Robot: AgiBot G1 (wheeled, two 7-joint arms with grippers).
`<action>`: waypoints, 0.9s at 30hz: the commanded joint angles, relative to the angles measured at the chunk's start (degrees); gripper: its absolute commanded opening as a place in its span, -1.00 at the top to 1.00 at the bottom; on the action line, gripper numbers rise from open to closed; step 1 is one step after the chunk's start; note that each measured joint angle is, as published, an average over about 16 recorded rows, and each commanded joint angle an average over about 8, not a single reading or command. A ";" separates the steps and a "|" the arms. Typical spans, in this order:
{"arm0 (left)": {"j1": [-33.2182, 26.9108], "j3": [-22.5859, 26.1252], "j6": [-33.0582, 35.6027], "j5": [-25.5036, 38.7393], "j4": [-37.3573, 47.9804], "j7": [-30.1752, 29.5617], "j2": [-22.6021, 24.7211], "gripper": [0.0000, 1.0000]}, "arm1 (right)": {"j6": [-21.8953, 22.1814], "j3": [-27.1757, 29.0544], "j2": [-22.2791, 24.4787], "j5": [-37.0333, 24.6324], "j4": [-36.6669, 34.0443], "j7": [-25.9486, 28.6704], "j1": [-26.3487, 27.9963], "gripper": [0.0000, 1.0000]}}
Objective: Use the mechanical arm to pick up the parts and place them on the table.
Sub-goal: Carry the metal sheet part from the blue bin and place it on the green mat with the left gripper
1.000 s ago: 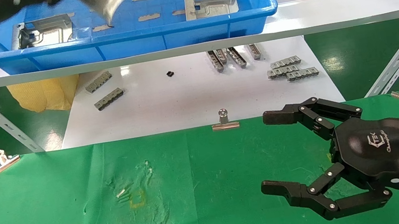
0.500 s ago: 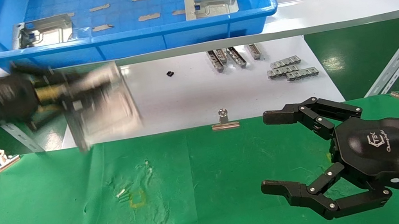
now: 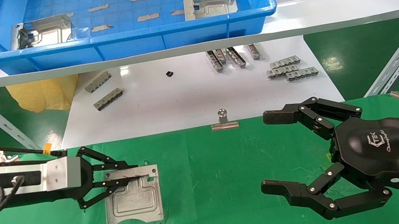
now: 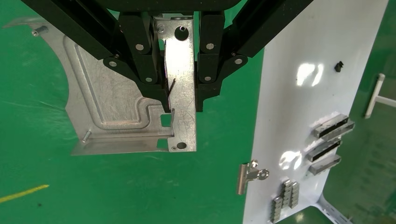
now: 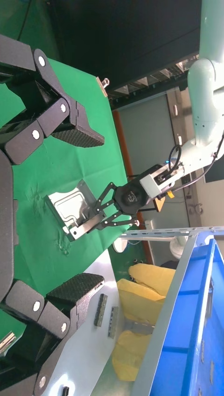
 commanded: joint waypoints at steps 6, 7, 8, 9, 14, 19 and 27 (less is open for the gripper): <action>0.68 0.99 -3.44 0.95 3.83 5.40 2.18 0.03 | 0.00 0.00 0.00 0.00 0.00 0.00 0.00 -1.00; 0.82 0.95 -4.37 0.96 4.32 6.37 2.48 -0.22 | 0.00 0.00 0.00 0.00 0.00 0.00 0.00 -1.00; 0.95 0.89 -5.18 0.94 4.77 7.26 2.75 -0.47 | 0.00 0.00 0.00 0.00 0.00 0.00 0.00 -1.00; 1.06 0.87 -5.86 0.96 5.22 8.06 2.99 -0.70 | 0.00 0.00 0.00 0.00 0.00 0.00 0.00 -1.00; 1.10 0.70 -7.54 0.85 7.22 10.49 3.84 -1.00 | 0.00 0.00 0.00 0.00 0.00 0.00 0.00 -1.00; -0.05 0.73 -5.30 0.82 9.63 8.60 3.90 -1.00 | 0.00 0.00 0.00 0.00 0.00 0.00 0.00 -1.00; -3.08 1.07 0.55 1.25 14.11 -2.10 3.71 -1.00 | 0.00 0.00 0.00 0.00 0.00 0.00 0.00 -1.00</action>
